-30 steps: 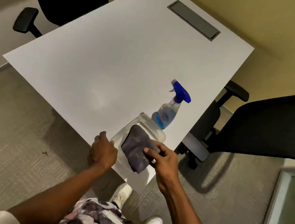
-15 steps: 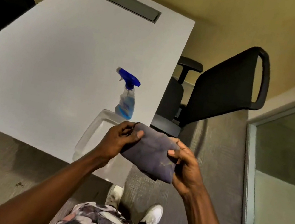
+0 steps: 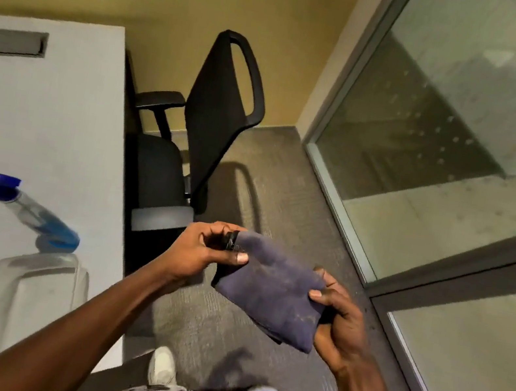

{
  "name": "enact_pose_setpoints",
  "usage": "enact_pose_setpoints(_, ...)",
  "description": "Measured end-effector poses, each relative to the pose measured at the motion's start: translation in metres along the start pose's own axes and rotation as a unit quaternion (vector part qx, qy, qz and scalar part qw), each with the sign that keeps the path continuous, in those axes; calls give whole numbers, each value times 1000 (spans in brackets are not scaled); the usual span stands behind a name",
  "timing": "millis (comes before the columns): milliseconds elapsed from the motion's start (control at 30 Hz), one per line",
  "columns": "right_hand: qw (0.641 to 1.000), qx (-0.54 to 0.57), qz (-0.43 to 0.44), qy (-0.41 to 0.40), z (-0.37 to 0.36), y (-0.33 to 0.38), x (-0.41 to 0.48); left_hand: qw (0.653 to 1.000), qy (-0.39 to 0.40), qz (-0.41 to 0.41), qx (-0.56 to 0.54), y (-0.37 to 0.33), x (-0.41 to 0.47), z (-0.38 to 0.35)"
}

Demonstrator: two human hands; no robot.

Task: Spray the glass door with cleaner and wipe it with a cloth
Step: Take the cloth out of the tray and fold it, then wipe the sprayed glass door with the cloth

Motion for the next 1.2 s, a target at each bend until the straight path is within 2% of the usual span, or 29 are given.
enact_pose_setpoints(100,998,-4,46,-35,41,26,-29,997,74,-15,30,-15,25,-49)
enact_pose_setpoints(200,992,-22,92,-87,83,55,-58,994,106,-25,30,-26,45,-102)
enact_pose_setpoints(400,970,-128,135,-157,153,110,-103,985,156,-54,53,-43,74,-187)
enact_pose_setpoints(667,904,-211,212,-306,239,148,-157,970,178,-90,135,-60,101,-306)
enact_pose_setpoints(867,851,-205,241,-419,283,164,-187,957,201,-116,177,-62,114,-374)
enact_pose_setpoints(967,842,-211,235,-436,299,171,-199,951,224,-127,172,-67,123,-403)
enact_pose_setpoints(1033,840,-231,226,-435,310,179,-208,939,266,-133,173,-75,129,-424)
enact_pose_setpoints(1200,869,-284,195,-356,326,203,-220,899,363,-132,204,-107,155,-482)
Point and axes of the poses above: each hand's wrist, its own x-axis towards the middle knuckle, its own z-axis out of the back of the hand, y = z × x, the point moved 1 cm from there along x, towards the middle knuckle, and after that the axes turned 2 degrees about x, right-handed, at the moved point
